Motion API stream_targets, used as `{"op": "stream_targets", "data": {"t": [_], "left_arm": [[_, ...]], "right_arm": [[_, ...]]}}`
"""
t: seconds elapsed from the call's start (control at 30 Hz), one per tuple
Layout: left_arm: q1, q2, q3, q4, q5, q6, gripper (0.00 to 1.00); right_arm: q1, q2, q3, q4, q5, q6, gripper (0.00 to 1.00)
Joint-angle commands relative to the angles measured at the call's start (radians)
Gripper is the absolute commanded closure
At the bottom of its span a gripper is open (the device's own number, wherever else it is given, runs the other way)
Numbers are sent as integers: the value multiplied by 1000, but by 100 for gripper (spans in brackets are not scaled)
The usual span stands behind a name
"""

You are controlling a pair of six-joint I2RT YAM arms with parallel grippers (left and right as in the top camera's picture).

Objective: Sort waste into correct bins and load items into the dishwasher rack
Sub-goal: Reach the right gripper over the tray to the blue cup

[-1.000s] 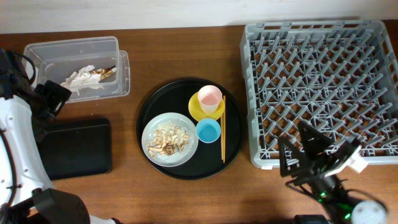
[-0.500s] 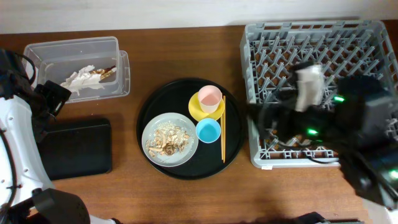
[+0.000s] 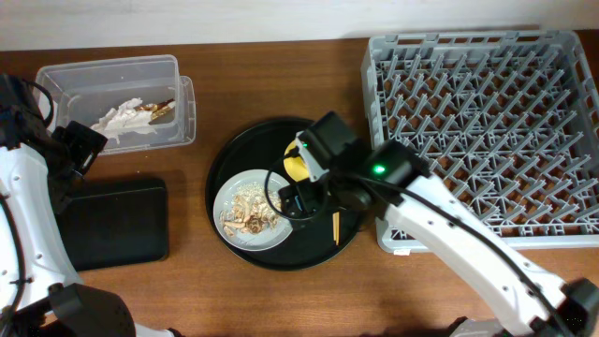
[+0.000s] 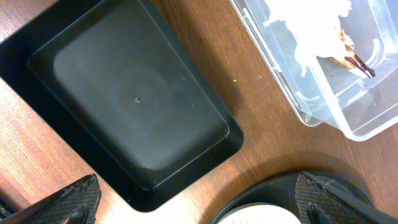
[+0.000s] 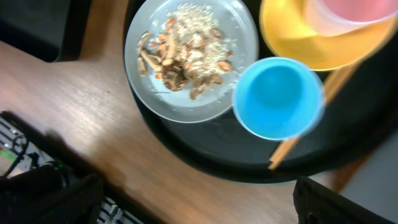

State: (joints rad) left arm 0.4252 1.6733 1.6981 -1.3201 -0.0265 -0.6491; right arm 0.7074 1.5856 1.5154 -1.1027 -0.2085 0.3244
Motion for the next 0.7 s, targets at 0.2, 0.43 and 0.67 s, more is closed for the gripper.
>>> {"op": "stream_targets", "data": {"t": [0.2, 0.43, 0.67], "left_arm": [[6, -17, 4, 1, -7, -10, 1], [6, -17, 4, 1, -7, -10, 1], [6, -17, 4, 1, -7, -10, 1]], "right_arm": [[11, 51, 10, 219, -143, 30, 2], [39, 156, 10, 209, 76, 301, 9], [40, 274, 10, 197, 219, 400, 29]]}}
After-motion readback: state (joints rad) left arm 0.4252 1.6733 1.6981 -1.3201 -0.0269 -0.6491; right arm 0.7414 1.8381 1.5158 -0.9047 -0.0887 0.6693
